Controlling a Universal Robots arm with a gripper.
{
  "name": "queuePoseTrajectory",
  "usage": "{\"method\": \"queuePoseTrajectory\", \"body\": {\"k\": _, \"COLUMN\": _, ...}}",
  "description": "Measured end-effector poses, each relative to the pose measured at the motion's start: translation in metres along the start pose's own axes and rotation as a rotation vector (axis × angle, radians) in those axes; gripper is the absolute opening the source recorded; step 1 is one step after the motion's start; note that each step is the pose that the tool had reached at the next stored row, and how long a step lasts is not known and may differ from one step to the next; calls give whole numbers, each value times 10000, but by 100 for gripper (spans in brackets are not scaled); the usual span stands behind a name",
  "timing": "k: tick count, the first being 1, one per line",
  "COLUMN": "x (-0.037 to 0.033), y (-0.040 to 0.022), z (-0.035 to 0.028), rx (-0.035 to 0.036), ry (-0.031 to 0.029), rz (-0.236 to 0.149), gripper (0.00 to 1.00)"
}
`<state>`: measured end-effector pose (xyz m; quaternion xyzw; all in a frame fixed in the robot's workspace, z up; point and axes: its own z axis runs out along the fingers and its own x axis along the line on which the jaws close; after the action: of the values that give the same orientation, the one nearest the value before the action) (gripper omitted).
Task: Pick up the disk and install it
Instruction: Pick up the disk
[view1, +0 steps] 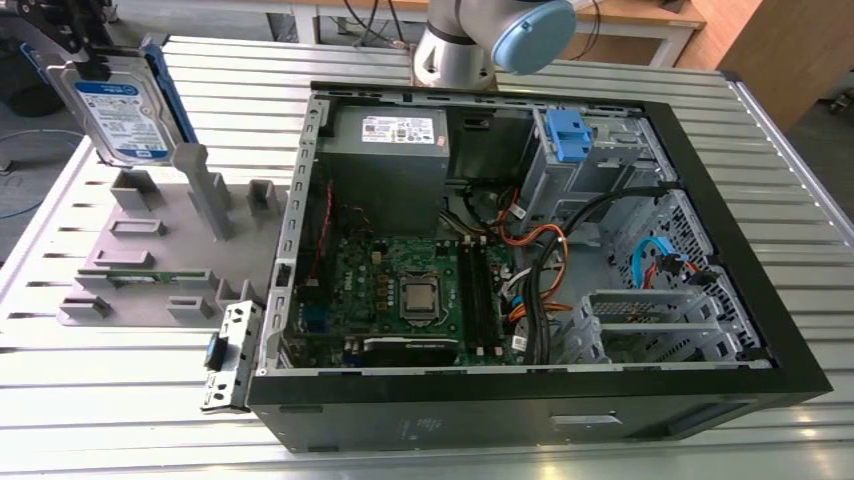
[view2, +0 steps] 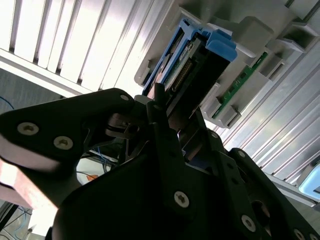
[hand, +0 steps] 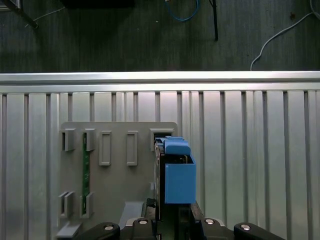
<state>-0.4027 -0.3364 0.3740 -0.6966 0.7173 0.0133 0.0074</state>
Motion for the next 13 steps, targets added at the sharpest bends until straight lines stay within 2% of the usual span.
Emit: {"method": "queuePoseTrajectory", "body": {"k": 13, "x": -6, "y": 2, "z": -172, "rx": 1, "ry": -1, "rz": 0, "gripper": 35}}
